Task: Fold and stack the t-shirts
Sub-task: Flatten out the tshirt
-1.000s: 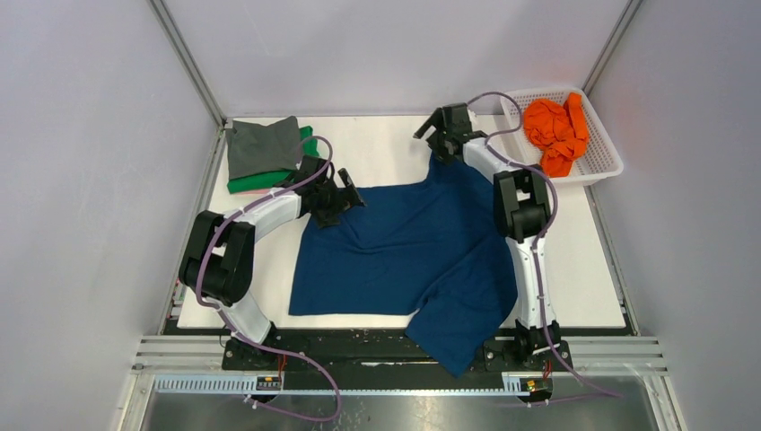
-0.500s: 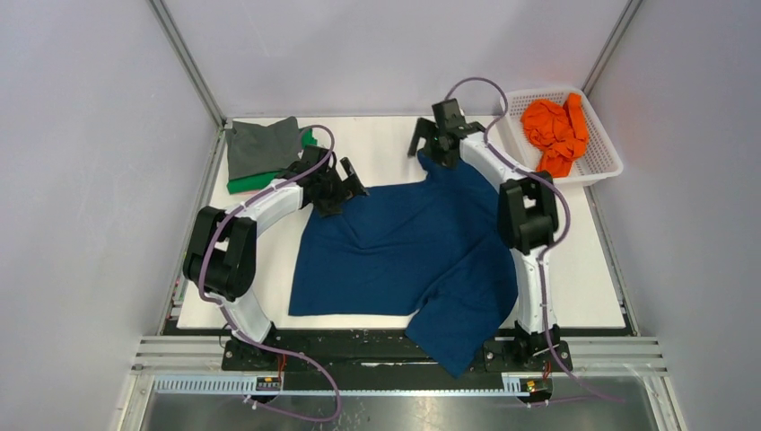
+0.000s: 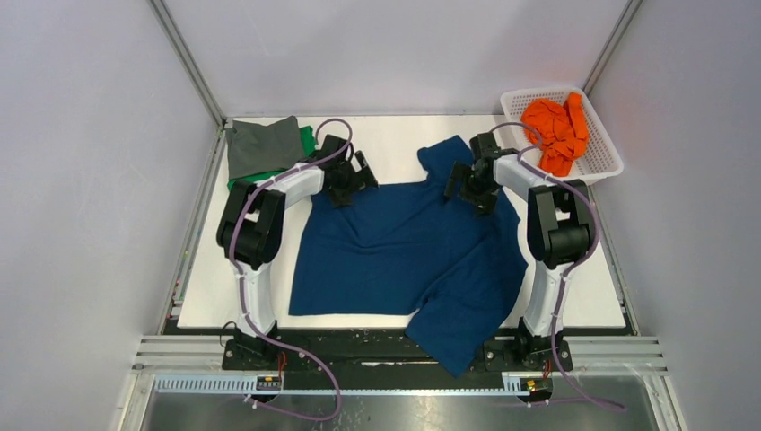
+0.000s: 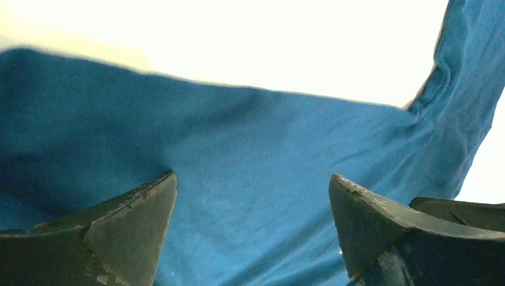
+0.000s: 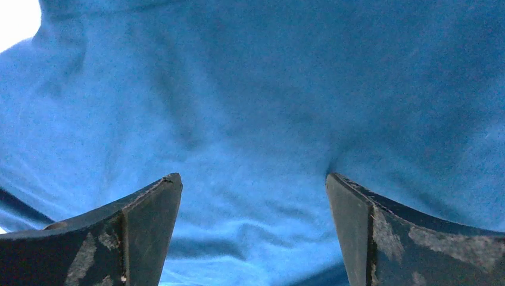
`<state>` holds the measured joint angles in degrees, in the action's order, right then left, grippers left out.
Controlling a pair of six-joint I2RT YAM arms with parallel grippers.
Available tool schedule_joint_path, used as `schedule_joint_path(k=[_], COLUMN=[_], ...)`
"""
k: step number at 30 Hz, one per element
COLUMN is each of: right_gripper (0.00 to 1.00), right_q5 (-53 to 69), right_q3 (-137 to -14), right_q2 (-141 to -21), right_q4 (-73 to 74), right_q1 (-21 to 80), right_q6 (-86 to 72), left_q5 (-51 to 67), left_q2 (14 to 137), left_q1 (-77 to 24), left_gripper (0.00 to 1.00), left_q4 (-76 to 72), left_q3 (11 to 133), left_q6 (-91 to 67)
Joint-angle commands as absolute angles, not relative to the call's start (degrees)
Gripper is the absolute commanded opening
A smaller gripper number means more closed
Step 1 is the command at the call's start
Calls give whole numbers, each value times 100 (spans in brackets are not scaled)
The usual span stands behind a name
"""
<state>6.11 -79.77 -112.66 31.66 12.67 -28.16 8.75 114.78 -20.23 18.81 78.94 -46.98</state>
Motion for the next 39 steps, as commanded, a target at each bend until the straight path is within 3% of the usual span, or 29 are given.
schedule_joint_path(k=[1, 11, 17, 20, 22, 24, 28, 33, 39], right_gripper=[100, 99, 99, 100, 99, 100, 100, 99, 99], right_q5=[951, 1413, 1609, 1616, 1369, 860, 108, 714, 397], right_q3=[-8683, -10810, -12348, -13565, -13716, -13115, -10608, -7081, -5742], right_q2=[-11748, -13190, -14019, -14220, -13846, -13046, -10835, -8659, -7364], right_q4=[3348, 3826, 3996, 4803, 5165, 5106, 3678, 1458, 1929], right_q1=[1015, 721, 633, 640, 646, 680, 731, 428, 586], right_q6=[-2842, -3043, -3081, -2752, -2471, -2151, -1745, -2513, -2993], left_q5=[597, 715, 1329, 1300, 1090, 700, -540, -759, -1536], left_q2=[11962, 13569, 14768, 14668, 14015, 13118, 10954, 8600, 6888], left_q1=[-2007, -1645, -1519, -1527, -1573, -1655, -1934, -1983, -1950], left_gripper=[99, 99, 99, 99, 99, 99, 99, 99, 99], left_q4=[2144, 3205, 3535, 3392, 3335, 3272, 3027, 2871, 4011], left_q3=[8609, 11071, 13481, 13630, 13165, 12454, 10499, 7765, 5404], left_q6=[-4733, -4879, -4785, -4678, -4406, -4057, -3427, -3752, -4651])
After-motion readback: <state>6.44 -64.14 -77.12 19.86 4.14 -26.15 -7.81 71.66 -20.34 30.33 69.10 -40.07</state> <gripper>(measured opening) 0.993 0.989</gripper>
